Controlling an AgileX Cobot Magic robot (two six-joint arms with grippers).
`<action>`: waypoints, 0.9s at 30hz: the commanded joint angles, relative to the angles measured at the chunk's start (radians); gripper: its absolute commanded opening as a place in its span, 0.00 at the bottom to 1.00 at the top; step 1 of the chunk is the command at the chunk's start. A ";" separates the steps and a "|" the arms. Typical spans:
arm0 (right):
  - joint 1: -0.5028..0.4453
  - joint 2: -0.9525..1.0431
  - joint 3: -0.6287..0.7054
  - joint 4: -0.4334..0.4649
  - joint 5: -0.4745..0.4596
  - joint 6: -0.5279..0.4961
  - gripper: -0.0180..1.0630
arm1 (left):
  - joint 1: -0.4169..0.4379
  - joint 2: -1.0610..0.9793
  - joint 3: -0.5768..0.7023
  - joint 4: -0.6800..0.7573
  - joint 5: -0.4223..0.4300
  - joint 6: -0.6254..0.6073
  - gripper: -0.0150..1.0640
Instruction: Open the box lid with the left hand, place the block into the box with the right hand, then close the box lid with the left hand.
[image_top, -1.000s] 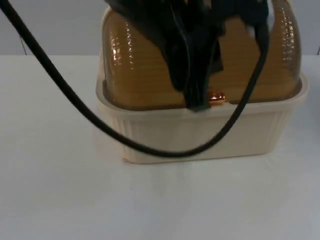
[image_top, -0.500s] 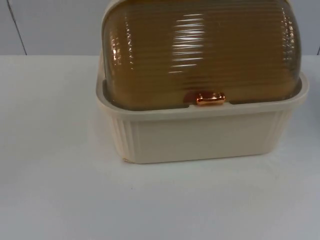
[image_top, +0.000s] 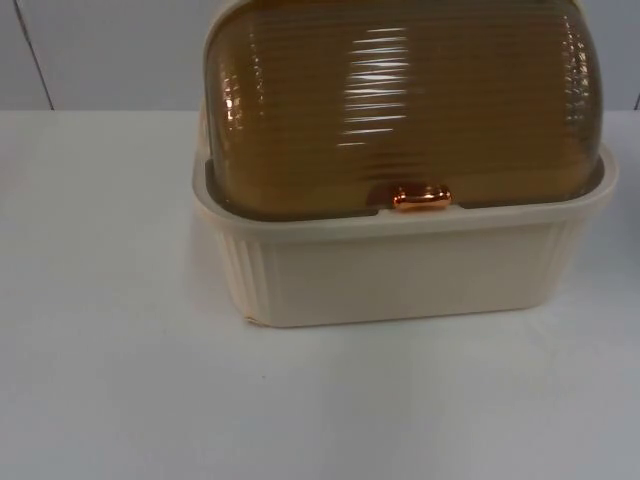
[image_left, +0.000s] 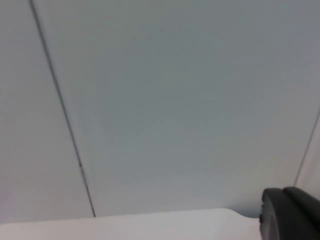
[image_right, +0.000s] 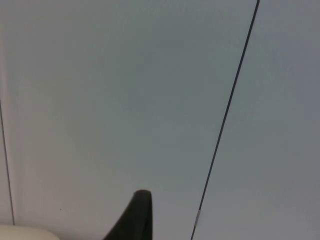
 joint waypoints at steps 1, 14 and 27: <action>-0.003 -0.008 -0.005 -0.002 -0.004 0.005 0.88 | 0.005 -0.009 0.002 0.007 0.001 -0.019 0.01; -0.003 -0.008 -0.005 0.002 -0.002 0.009 0.88 | 0.005 -0.007 0.002 0.012 -0.013 0.016 0.98; -0.003 -0.010 -0.005 -0.005 -0.024 0.075 0.88 | 0.005 -0.025 0.002 -0.015 -0.009 0.016 0.98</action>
